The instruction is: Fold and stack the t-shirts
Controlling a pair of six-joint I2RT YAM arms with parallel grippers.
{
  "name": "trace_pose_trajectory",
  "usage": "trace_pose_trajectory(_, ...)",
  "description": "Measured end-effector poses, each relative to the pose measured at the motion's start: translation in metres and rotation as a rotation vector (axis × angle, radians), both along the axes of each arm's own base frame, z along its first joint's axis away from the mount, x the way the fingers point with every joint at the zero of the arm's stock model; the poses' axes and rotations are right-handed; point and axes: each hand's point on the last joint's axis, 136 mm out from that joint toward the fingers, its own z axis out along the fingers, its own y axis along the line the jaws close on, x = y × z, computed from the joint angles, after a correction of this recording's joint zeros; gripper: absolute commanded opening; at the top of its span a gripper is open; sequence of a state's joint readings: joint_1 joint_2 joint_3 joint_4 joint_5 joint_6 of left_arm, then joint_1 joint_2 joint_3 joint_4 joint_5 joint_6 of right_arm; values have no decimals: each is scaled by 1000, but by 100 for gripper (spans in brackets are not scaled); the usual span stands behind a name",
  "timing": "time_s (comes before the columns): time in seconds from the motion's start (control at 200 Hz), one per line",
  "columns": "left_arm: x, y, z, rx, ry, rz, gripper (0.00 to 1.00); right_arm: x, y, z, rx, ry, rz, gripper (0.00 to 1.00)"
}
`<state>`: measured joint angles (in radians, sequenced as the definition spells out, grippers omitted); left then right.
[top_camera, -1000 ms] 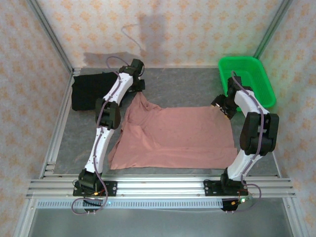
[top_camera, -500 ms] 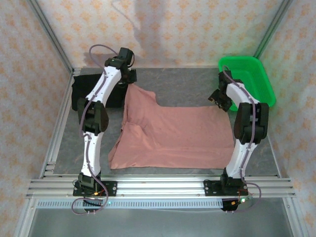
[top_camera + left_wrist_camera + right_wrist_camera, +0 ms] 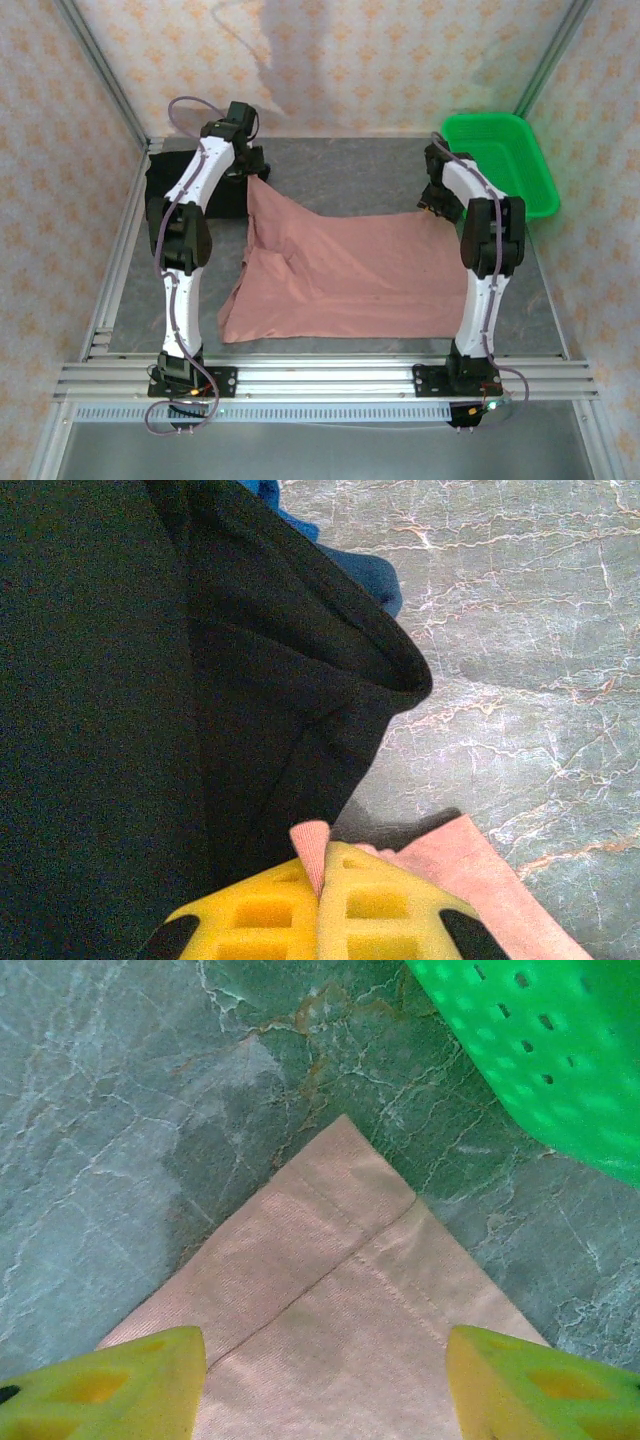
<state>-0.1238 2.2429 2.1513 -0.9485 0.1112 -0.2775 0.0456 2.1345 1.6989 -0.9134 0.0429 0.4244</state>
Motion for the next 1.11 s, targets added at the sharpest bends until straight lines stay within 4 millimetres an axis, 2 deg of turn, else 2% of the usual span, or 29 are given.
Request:
trace_pose_trajectory(0.13,0,0,0,0,0,0,0,6,-1,-3,-28,7,17,63)
trace_pose_trajectory(0.62,0,0,0,8,0,-16,0,51,-7,-8,-110,-44,31,59)
trace_pose_trajectory(0.891,0,3,4,9,-6,-12,0,53,-12,-12,-188,-19,45,58)
trace_pose_trajectory(1.106,-8,20,16,29,-18,9,0,51,-15,-15,-221,-17,54,58)
